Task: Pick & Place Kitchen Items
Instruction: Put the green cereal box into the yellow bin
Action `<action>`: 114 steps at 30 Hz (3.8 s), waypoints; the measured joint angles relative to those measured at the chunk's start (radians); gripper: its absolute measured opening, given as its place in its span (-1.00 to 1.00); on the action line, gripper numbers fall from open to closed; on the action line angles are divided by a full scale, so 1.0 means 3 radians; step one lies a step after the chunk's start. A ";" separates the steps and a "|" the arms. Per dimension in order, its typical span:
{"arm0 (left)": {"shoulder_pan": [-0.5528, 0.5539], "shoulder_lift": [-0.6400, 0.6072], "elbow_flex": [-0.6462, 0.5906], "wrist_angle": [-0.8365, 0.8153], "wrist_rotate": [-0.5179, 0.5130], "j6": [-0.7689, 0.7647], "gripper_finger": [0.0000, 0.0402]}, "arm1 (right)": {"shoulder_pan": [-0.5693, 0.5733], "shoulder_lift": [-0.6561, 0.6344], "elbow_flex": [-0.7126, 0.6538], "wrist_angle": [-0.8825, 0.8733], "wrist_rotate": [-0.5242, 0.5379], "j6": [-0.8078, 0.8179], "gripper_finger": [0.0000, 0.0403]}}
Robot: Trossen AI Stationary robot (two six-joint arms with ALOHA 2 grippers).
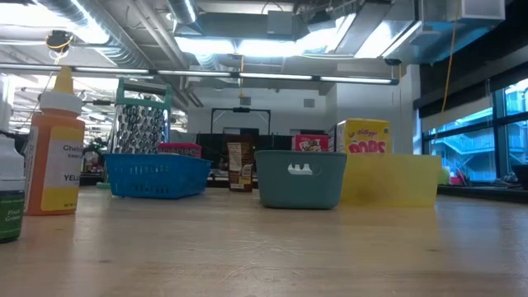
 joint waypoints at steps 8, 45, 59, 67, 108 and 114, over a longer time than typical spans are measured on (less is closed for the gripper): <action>0.0016 0.0000 0.0000 0.0003 -0.0013 0.0001 0.33 | 0.0000 0.0066 0.0000 0.0031 -0.0146 -0.0182 0.63; 0.0348 0.0000 0.0000 0.0027 0.0000 0.0000 0.32 | -0.0028 0.0066 -0.0502 0.0445 -0.0310 -0.0457 0.64; 0.0348 0.0000 0.0000 0.0027 0.0002 0.0000 0.33 | -0.0040 0.0066 -0.0699 0.0706 -0.0321 -0.0408 0.59; 0.0348 0.0000 0.0000 0.0026 0.0002 -0.0001 0.32 | -0.0093 0.0066 -0.0699 0.0730 -0.0283 -0.0408 0.31; 0.0348 0.0000 0.0000 -0.0001 0.0015 -0.0095 0.32 | -0.0668 0.0066 0.0142 0.0094 -0.0020 -0.0945 -0.29; 0.0348 0.0000 0.0000 0.0000 0.0182 -0.0206 0.33 | -0.0978 0.0066 0.0310 -0.0238 0.0397 -0.1471 -0.29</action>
